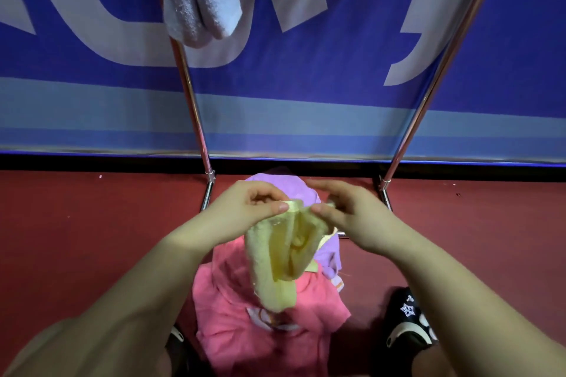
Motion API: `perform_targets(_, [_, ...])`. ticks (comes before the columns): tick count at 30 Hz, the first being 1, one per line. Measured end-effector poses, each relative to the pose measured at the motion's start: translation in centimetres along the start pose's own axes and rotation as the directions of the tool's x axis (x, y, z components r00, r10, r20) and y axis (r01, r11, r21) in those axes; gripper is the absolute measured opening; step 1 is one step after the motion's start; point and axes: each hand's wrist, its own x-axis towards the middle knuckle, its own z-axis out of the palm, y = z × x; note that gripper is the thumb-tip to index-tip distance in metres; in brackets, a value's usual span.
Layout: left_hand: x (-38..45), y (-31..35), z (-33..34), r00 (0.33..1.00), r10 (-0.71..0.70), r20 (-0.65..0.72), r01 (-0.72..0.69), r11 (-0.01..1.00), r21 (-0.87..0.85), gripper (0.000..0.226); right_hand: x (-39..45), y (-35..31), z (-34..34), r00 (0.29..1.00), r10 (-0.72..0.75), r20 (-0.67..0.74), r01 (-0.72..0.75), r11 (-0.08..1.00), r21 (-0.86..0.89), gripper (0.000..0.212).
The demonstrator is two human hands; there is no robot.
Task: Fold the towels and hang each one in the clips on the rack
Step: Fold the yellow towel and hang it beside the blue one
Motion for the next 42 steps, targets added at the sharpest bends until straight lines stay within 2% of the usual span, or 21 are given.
perform_targets(6, [1.0, 0.5, 0.8, 0.999, 0.047, 0.016, -0.046, 0.998, -0.030, 0.006, 1.0, -0.1, 0.9, 0.999, -0.037, 0.002, 0.037, 0.999, 0.029, 0.010])
perform_targets(11, [1.3, 0.2, 0.5, 0.999, -0.005, 0.041, 0.008, 0.997, -0.074, 0.004, 1.2, -0.2, 0.4, 0.998, -0.058, -0.025, 0.058, 0.998, -0.005, 0.018])
perform_targets(15, [1.6, -0.9, -0.7, 0.994, -0.091, 0.063, 0.094, 0.994, -0.053, 0.007, 1.3, 0.5, -1.4, 0.984, -0.008, -0.178, -0.003, 0.998, -0.059, 0.019])
perform_targets(19, [1.6, -2.0, -2.1, 0.993, -0.107, -0.044, 0.109, 0.992, 0.058, 0.005, 1.2, 2.1, -3.7, 0.943, 0.105, -0.316, -0.125, 0.991, -0.043, 0.014])
perform_targets(26, [1.4, -2.5, -2.0, 0.972, -0.202, -0.117, 0.174, 0.961, -0.214, 0.005, 0.4, 2.8, -4.1, 0.911, 0.192, -0.366, -0.229, 0.972, -0.060, 0.008])
perform_targets(29, [1.7, -2.7, -1.4, 0.942, -0.295, -0.160, 0.204, 0.881, -0.426, 0.009, 0.3, 2.8, -4.0, 0.868, 0.239, -0.434, -0.266, 0.964, -0.001, 0.012])
perform_targets(32, [1.8, -2.5, -0.6, 0.920, -0.344, -0.189, 0.186, 0.806, -0.563, 0.008, 0.3, 2.5, -3.9, 0.822, 0.289, -0.491, -0.255, 0.957, 0.136, 0.011])
perform_targets(34, [1.9, -2.2, 0.0, 0.919, -0.353, -0.174, 0.172, 0.757, -0.630, 0.009, 0.5, 2.2, -3.2, 0.826, 0.328, -0.458, -0.248, 0.942, 0.227, 0.004])
perform_targets(36, [2.0, -2.0, 0.7, 0.928, -0.348, -0.136, 0.181, 0.737, -0.651, 0.011, 0.8, 1.8, -2.0, 0.854, 0.351, -0.384, -0.233, 0.918, 0.321, 0.008])
perform_targets(39, [2.2, -1.6, 1.9, 0.940, -0.322, -0.110, 0.191, 0.767, -0.612, 0.012, 1.1, 0.7, -0.3, 0.904, 0.349, -0.246, -0.219, 0.874, 0.434, 0.020])
perform_targets(42, [2.3, -1.2, 2.9, 0.945, -0.296, -0.140, 0.169, 0.807, -0.565, 0.013, 1.4, -0.4, 1.0, 0.921, 0.350, -0.169, -0.192, 0.787, 0.586, 0.026])
